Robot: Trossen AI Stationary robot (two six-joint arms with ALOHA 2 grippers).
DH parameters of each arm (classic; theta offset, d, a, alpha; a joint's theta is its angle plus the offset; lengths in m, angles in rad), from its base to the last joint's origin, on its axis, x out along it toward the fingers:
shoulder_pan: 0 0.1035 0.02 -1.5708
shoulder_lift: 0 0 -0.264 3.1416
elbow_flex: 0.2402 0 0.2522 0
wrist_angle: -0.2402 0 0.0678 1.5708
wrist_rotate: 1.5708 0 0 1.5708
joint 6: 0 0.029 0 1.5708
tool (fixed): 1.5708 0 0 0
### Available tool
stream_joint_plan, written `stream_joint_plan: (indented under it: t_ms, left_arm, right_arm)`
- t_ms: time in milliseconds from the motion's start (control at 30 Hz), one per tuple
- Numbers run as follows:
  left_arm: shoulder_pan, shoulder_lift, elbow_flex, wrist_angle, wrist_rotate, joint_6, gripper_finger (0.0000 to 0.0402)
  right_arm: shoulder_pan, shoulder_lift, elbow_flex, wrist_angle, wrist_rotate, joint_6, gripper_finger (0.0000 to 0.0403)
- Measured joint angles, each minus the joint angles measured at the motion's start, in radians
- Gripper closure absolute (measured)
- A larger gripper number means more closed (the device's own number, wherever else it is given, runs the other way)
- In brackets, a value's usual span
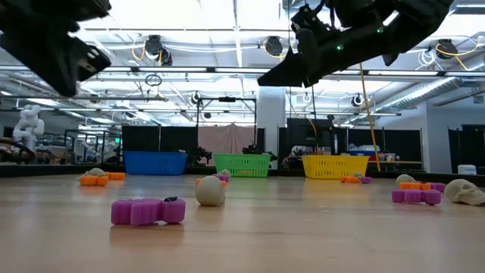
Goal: Sort Halloween decoration
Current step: Put the purple skeleton toy into the blue basket
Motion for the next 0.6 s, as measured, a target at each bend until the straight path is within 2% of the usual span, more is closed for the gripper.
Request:
stream_joint_plan:
  t_ms: [133, 300, 400, 600]
  left_arm:
    - [-0.076, 0.098, 0.045, 0.001, 0.009, -0.025, 0.0389]
    - [-0.111, 0.206, 0.088, 0.004, 0.094, -0.144, 0.0383]
    - [-0.131, 0.256, 0.097, 0.026, 0.139, -0.199, 0.0362]
    - [-0.148, 0.312, 0.098, 0.093, 0.157, -0.309, 0.0293]
  right_arm:
    - [0.014, 0.003, 0.000, -0.014, 0.025, -0.001, 0.0403]
    - [0.022, 0.003, 0.000, -0.021, 0.025, -0.001, 0.0403]
    - [0.022, 0.003, 0.000, -0.022, 0.025, 0.000, 0.0403]
    - [0.022, 0.003, 0.000, -0.022, 0.025, 0.000, 0.0403]
